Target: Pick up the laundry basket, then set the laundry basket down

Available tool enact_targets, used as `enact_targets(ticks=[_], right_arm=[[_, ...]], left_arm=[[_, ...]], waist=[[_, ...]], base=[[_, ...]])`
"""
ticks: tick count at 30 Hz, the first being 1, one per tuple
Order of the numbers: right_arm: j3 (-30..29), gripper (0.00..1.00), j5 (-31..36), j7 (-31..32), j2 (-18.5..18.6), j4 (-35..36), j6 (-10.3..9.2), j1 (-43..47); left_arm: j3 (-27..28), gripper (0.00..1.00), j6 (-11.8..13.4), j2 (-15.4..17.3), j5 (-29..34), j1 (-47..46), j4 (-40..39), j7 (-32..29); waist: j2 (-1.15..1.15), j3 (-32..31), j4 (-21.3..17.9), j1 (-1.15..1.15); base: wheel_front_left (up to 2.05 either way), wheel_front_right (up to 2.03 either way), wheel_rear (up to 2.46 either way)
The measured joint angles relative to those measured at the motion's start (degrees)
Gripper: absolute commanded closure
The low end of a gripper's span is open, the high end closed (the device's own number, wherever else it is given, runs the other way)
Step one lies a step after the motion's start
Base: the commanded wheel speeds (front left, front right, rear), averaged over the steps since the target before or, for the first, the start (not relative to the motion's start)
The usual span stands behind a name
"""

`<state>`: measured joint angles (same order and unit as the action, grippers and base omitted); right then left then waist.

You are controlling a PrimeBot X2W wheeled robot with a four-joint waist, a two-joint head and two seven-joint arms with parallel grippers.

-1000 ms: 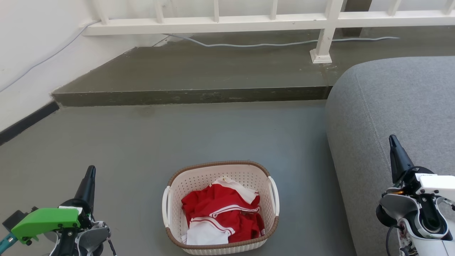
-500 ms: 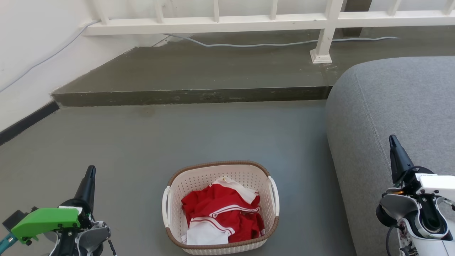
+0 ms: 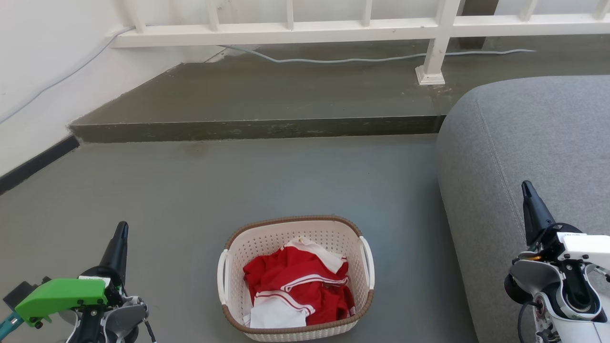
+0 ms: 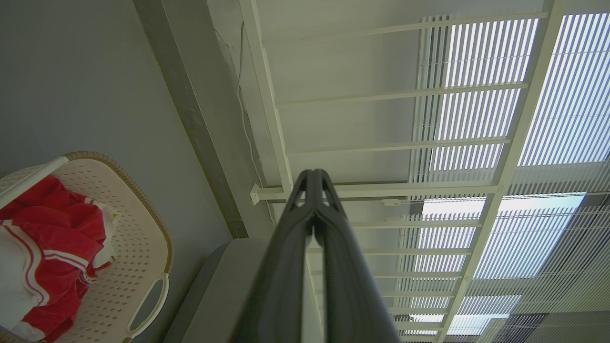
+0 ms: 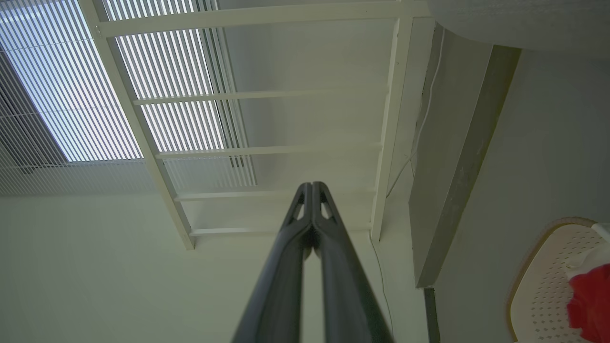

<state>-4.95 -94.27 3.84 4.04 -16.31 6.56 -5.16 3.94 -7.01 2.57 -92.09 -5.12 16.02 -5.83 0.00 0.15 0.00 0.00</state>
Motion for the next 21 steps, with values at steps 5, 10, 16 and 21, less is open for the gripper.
enact_targets(ticks=[5, 10, 16, 21], right_arm=[[0.0, 1.00, 0.0, 0.0, 0.0, 0.0, 0.00, 0.0], [0.0, 1.00, 0.0, 0.0, 0.0, 0.0, 0.00, 0.0], [0.0, 1.00, 0.0, 0.0, 0.0, 0.0, 0.00, 0.0], [-0.1, 1.00, 0.0, 0.0, 0.0, 0.0, 0.00, 0.0]], left_arm=[[0.0, 1.00, 0.0, 0.0, 0.0, 0.0, 0.0, 0.0], [0.0, 1.00, 0.0, 0.0, 0.0, 0.0, 0.0, 0.0], [0.0, 1.00, 0.0, 0.0, 0.0, 0.0, 0.0, 0.0], [0.0, 1.00, 0.0, 0.0, 0.0, 0.0, -0.1, 0.0]], waist=[[0.00, 0.0, 0.0, 0.00], [0.00, 0.0, 0.0, 0.00], [0.00, 0.0, 0.0, 0.00], [0.00, 0.0, 0.0, 0.00]], base=[[0.00, 0.00, 0.00], [0.00, 0.00, 0.00], [0.00, 0.00, 0.00], [0.00, 0.00, 0.00]])
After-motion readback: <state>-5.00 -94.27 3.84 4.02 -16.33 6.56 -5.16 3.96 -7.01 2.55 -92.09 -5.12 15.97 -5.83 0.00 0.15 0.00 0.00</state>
